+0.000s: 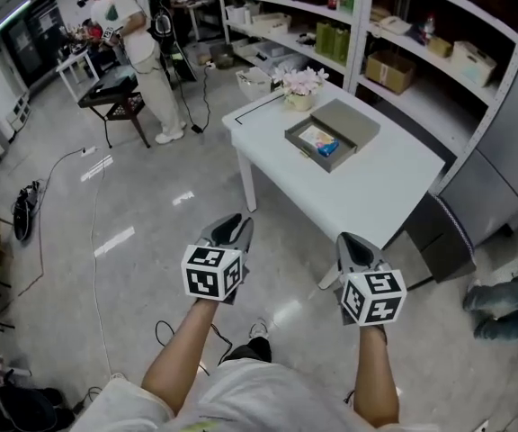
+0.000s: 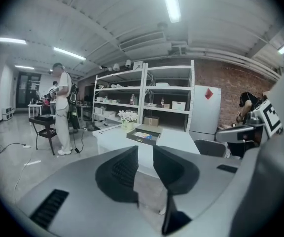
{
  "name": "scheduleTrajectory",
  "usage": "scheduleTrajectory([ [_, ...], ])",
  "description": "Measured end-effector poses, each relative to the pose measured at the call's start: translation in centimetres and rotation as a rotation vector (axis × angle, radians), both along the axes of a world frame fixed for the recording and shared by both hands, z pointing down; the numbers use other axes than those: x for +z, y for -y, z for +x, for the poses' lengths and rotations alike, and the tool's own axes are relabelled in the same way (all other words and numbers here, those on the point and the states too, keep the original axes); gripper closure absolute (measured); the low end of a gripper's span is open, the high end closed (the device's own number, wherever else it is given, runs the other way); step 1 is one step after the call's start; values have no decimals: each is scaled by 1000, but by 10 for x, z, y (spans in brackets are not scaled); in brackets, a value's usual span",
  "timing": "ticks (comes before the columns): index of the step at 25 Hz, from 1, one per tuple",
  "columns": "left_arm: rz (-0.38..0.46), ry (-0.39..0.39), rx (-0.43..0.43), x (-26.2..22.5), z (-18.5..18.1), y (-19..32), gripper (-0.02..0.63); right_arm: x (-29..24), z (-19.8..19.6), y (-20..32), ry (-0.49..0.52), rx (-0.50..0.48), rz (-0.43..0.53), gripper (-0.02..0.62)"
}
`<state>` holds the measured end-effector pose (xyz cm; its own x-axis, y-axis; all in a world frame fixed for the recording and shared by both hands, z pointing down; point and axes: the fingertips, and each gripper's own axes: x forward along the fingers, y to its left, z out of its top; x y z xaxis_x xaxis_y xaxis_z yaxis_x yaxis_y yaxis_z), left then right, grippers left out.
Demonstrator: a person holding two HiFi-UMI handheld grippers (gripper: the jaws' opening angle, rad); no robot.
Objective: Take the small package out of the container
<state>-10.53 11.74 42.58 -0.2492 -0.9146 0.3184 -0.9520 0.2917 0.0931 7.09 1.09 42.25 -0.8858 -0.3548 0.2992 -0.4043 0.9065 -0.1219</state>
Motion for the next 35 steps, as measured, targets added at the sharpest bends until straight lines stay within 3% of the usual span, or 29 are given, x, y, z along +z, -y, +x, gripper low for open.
scheduleTrajectory([
  [14, 20, -34, 80, -3, -117, 66, 415, -5, -99, 56, -13, 89, 0, 589],
  [22, 53, -57, 159, -8, -140, 96, 336, -9, -119, 78, -5, 149, -5, 589],
  [35, 19, -16, 264, 5, -145, 159, 247, 1, -131, 124, 14, 198, -16, 589],
])
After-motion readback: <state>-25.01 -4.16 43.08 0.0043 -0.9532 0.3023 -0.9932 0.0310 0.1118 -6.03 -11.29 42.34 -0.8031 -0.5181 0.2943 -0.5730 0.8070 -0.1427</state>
